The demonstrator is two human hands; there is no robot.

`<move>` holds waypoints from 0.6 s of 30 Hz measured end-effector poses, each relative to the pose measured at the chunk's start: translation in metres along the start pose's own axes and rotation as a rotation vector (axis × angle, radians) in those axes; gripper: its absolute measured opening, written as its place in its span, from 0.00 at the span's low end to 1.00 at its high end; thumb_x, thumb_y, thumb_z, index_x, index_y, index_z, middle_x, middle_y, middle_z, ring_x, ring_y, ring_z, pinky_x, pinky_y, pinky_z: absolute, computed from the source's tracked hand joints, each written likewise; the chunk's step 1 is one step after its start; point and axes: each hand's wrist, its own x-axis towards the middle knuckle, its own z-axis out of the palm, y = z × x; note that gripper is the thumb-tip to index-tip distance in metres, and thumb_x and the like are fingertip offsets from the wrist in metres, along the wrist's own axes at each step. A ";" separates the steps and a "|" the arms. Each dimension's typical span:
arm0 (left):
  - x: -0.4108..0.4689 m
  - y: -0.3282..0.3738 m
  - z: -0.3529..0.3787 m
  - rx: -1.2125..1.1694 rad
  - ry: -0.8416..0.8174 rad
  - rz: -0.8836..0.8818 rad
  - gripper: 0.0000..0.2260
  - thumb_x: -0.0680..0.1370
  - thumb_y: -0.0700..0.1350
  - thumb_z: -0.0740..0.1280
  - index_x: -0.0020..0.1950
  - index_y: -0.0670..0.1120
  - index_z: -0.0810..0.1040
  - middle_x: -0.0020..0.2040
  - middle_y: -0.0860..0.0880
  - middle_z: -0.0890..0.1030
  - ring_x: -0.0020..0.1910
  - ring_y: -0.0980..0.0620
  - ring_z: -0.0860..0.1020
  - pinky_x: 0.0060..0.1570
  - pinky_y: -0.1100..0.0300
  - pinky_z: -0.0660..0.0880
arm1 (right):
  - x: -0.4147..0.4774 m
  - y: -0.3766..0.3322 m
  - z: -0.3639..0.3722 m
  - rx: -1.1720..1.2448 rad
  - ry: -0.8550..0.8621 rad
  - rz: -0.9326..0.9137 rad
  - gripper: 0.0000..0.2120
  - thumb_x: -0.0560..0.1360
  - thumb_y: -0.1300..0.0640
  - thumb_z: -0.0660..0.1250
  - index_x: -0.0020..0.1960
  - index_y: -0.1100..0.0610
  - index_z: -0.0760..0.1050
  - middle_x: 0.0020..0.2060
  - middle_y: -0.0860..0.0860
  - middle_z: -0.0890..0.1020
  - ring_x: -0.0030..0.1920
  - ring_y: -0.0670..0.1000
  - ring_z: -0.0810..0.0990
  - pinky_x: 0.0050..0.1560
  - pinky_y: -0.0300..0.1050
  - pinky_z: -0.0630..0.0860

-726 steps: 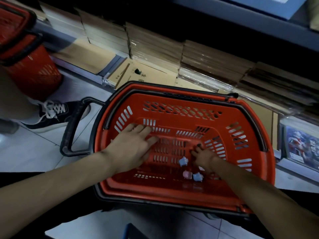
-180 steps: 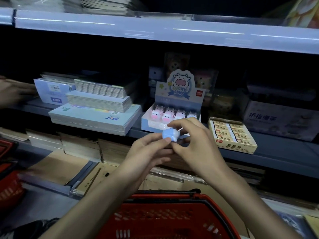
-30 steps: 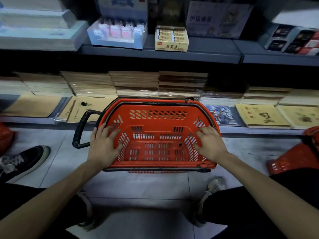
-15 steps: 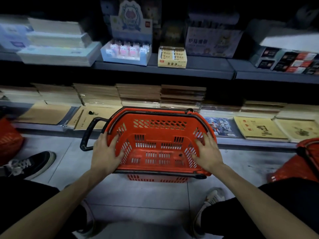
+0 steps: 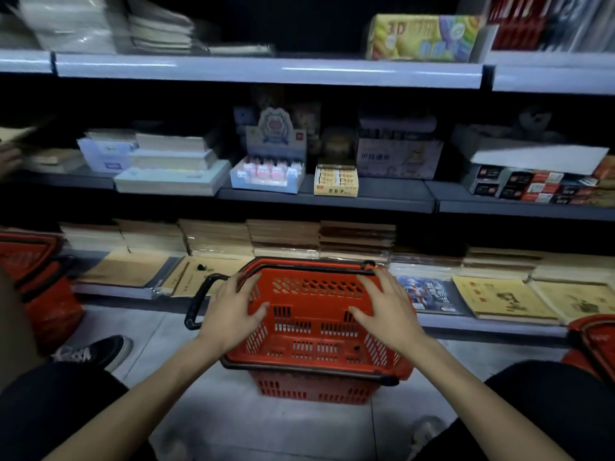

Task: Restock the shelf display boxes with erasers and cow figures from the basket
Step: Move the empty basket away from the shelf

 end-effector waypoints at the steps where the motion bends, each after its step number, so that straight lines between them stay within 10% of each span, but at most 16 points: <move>1: 0.000 0.001 -0.005 -0.023 0.025 0.007 0.32 0.80 0.64 0.63 0.81 0.55 0.61 0.77 0.47 0.65 0.75 0.44 0.66 0.73 0.44 0.68 | 0.001 -0.004 -0.005 0.030 0.026 0.001 0.35 0.78 0.36 0.65 0.80 0.47 0.62 0.81 0.55 0.59 0.81 0.57 0.54 0.80 0.55 0.56; 18: 0.074 -0.007 -0.017 0.016 0.216 0.143 0.31 0.78 0.67 0.57 0.79 0.56 0.66 0.75 0.47 0.69 0.74 0.45 0.67 0.72 0.45 0.67 | 0.064 -0.043 -0.025 0.219 0.120 0.098 0.35 0.76 0.31 0.64 0.79 0.43 0.61 0.78 0.44 0.59 0.78 0.50 0.61 0.75 0.54 0.66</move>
